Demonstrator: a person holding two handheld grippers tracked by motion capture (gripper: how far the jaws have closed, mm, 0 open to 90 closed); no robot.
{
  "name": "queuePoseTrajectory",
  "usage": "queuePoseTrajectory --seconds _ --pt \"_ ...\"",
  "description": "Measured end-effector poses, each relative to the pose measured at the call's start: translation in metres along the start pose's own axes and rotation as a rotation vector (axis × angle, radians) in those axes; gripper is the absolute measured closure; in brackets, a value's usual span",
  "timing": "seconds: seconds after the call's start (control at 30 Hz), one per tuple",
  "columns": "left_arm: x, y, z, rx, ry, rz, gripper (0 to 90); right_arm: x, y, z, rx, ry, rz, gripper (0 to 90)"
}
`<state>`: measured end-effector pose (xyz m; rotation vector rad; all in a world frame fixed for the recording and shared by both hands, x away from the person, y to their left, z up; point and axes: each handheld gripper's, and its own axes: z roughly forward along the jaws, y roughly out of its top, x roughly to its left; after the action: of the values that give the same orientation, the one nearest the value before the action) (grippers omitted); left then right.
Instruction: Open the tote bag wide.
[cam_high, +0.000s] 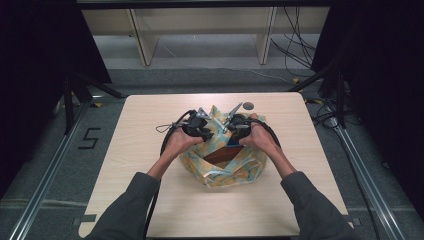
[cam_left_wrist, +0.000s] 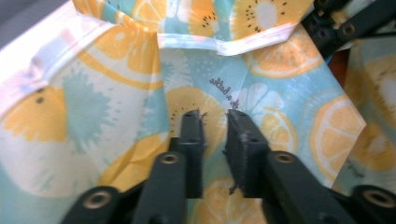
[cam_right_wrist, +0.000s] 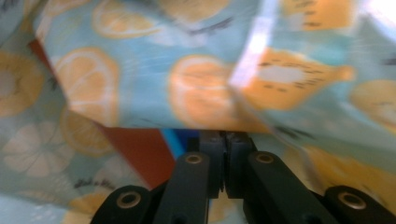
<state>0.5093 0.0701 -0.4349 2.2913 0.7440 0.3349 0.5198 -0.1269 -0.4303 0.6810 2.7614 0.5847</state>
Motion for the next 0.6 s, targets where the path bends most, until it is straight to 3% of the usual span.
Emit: queuePoseTrajectory --seconds 0.07,0.13,0.23,0.33,0.37,0.43,0.5,0.6 --pt "-0.007 -0.004 -0.005 -0.018 -0.031 0.007 60.3 -0.003 -0.002 -0.006 -0.020 -0.033 0.000 87.8" --pt "-0.019 -0.008 -0.010 -0.058 -0.069 0.014 48.3 -0.005 -0.004 -0.013 -0.041 -0.032 0.018 87.7" --pt "-0.034 -0.009 -0.008 0.002 -0.035 0.118 35.2 -0.007 -0.004 -0.017 -0.053 -0.044 0.017 87.7" --pt "-0.034 -0.010 0.006 0.038 -0.002 0.124 34.3 -0.002 -0.002 -0.017 -0.054 -0.043 0.019 87.1" --pt "-0.032 -0.010 0.010 0.041 0.010 0.124 39.0 0.001 -0.002 -0.017 -0.047 -0.042 0.030 86.5" --pt "-0.027 -0.009 0.013 0.044 0.051 0.149 65.7 0.003 -0.001 -0.018 -0.056 -0.045 0.014 84.3" --pt "-0.019 -0.006 0.009 -0.014 0.065 0.100 83.8 0.003 -0.003 -0.020 -0.061 -0.052 0.024 79.9" --pt "-0.006 0.001 -0.003 -0.083 0.070 0.044 88.9 -0.001 -0.008 -0.022 -0.049 -0.062 0.020 73.6"
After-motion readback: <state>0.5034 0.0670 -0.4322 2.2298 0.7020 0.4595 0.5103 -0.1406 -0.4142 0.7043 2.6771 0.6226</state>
